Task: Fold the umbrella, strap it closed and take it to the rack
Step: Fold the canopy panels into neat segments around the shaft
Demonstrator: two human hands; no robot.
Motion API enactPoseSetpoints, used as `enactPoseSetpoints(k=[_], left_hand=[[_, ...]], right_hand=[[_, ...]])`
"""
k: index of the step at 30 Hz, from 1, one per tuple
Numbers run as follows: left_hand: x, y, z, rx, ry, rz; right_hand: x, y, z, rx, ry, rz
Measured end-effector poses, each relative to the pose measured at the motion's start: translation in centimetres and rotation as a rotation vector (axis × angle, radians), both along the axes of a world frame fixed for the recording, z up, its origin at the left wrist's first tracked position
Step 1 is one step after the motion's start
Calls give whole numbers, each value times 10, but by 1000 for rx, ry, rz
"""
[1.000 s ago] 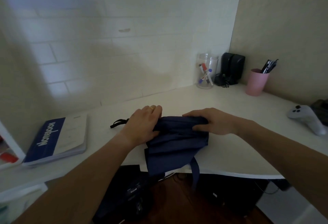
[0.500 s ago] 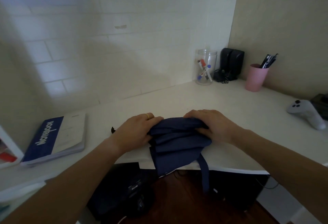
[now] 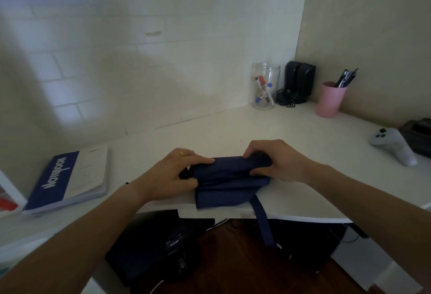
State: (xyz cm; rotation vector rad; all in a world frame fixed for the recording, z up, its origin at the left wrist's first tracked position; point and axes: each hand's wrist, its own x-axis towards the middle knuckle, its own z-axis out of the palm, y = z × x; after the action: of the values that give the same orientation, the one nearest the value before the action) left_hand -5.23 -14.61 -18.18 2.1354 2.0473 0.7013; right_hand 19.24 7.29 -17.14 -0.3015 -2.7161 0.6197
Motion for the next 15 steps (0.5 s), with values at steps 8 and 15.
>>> enactPoseSetpoints(k=[8,15], left_hand=[[8,6,-3,69,26,58],[22,12,-10,253,106,123]], right_hand=[[7,-2,10,-101,-46,0],[3,4,17,-88,-186,-119]])
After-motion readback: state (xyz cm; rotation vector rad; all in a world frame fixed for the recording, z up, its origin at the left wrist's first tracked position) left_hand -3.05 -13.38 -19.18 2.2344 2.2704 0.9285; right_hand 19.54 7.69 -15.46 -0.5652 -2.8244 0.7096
